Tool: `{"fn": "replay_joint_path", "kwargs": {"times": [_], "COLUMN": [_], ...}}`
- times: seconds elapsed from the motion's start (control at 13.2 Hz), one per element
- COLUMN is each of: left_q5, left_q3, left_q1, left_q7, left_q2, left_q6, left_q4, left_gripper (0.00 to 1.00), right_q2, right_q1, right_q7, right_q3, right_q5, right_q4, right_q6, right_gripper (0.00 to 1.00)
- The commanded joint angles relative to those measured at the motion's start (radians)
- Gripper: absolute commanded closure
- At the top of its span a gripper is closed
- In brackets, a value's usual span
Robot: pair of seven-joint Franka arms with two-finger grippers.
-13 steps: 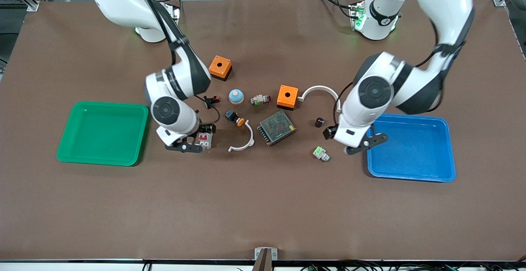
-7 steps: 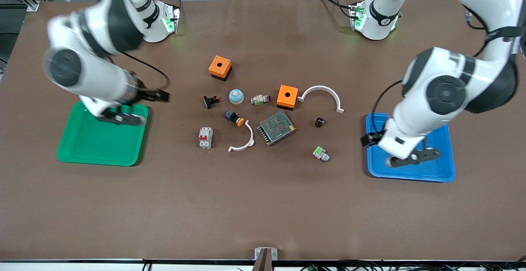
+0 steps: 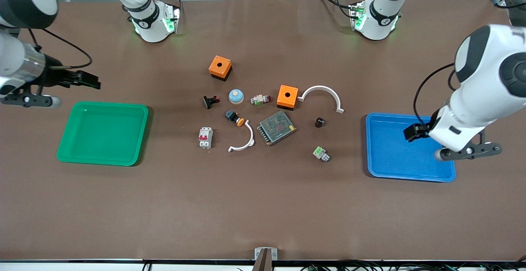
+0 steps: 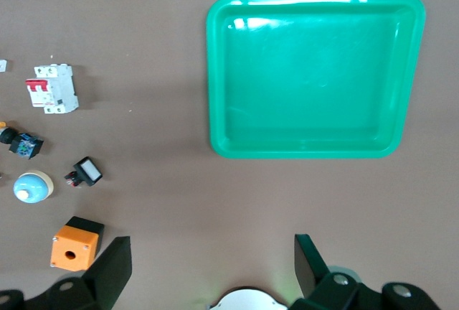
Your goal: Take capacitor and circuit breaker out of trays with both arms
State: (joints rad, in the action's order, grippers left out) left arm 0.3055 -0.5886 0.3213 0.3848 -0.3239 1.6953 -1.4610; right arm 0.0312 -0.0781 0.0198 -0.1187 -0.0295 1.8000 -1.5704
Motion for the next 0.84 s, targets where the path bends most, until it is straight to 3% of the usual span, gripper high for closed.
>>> {"fn": "replay_joint_path", "kwargs": {"times": [0.0, 0.23, 0.46, 0.68, 0.76], "left_q5": [-0.072, -0.143, -0.239, -0.308, -0.322], "left_q3": [-0.008, 0.025, 0.29, 0.482, 0.51], "left_q1": [0.027, 0.029, -0.146, -0.261, -0.275], "left_q7": [-0.032, -0.107, -0.226, -0.32, -0.328], "left_q2": [0.066, 0.147, 0.245, 0.292, 0.302], "left_q6": [-0.028, -0.039, -0.078, -0.156, -0.178], "left_q4": [-0.007, -0.019, -0.064, -0.065, -0.065], "left_gripper": [0.0, 0.0, 0.0, 0.0, 0.0], "right_q2": [0.029, 0.023, -0.005, -0.008, -0.008], "right_q1": [0.032, 0.031, 0.026, 0.034, 0.032], "right_q7": [-0.034, -0.035, -0.03, -0.026, -0.027], "right_q3": [0.019, 0.021, 0.022, 0.022, 0.022], "right_q5": [0.019, 0.046, 0.046, 0.027, 0.025], "right_q4": [0.004, -0.112, -0.209, -0.253, -0.266], "right_q6": [-0.036, -0.03, -0.028, -0.037, -0.037], "right_gripper": [0.0, 0.0, 0.0, 0.0, 0.0]}}
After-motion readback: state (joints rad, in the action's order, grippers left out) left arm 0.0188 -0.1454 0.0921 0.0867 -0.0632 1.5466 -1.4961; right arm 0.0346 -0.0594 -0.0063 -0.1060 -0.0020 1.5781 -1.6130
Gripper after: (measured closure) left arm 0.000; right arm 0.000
